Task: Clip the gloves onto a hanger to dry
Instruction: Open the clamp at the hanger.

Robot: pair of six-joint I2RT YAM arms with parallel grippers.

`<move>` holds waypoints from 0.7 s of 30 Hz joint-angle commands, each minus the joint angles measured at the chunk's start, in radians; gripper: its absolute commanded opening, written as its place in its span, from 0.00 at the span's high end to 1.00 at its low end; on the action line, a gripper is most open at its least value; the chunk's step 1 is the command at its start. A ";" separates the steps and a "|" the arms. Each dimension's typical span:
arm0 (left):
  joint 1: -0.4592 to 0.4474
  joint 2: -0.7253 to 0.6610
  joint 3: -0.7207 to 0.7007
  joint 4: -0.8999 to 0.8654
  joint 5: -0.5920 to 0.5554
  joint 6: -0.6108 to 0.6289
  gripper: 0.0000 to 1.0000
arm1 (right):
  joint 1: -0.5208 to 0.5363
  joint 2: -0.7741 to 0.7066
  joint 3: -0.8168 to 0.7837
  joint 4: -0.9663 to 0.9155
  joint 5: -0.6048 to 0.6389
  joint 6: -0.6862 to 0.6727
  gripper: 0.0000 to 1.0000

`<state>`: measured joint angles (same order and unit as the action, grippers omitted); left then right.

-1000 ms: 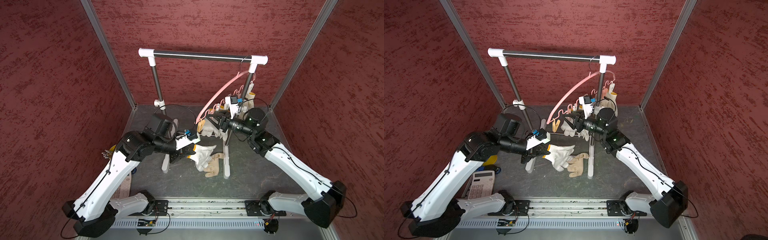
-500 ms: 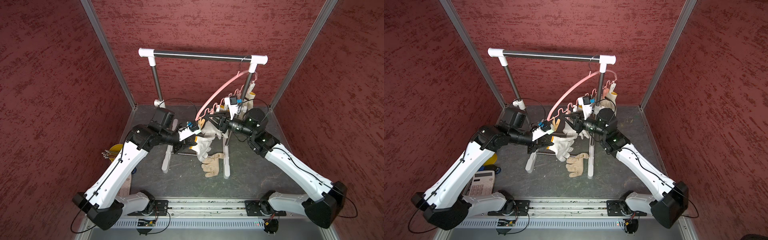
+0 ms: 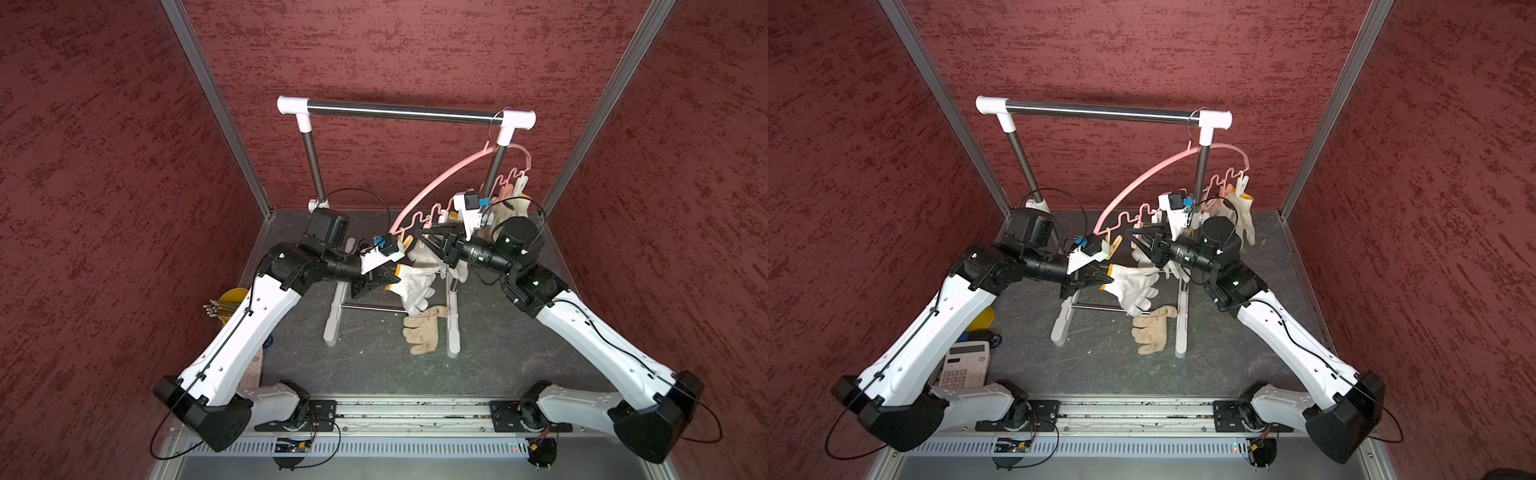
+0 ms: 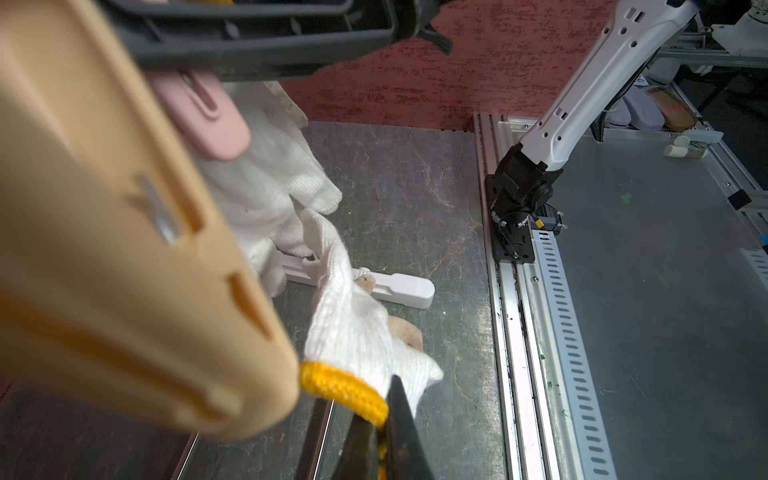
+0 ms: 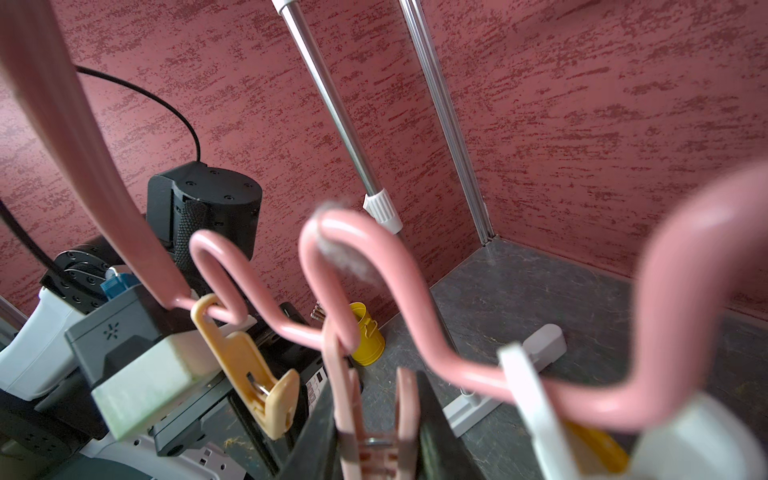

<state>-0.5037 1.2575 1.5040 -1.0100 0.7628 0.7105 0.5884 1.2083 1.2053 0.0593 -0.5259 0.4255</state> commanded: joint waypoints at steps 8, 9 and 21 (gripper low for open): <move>0.011 -0.229 -0.329 0.307 -0.177 -0.521 1.00 | -0.001 -0.045 0.025 0.017 0.029 -0.010 0.82; 0.011 -0.247 -0.355 0.329 -0.211 -0.605 1.00 | -0.001 -0.047 0.023 0.017 0.032 -0.010 0.82; 0.019 -0.050 -0.263 -0.163 -0.447 -1.003 1.00 | -0.001 -0.049 0.024 0.002 0.035 -0.011 0.81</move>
<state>-0.4934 1.1618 1.1873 -1.0046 0.3725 -0.2298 0.5884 1.1870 1.2053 0.0463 -0.5220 0.4175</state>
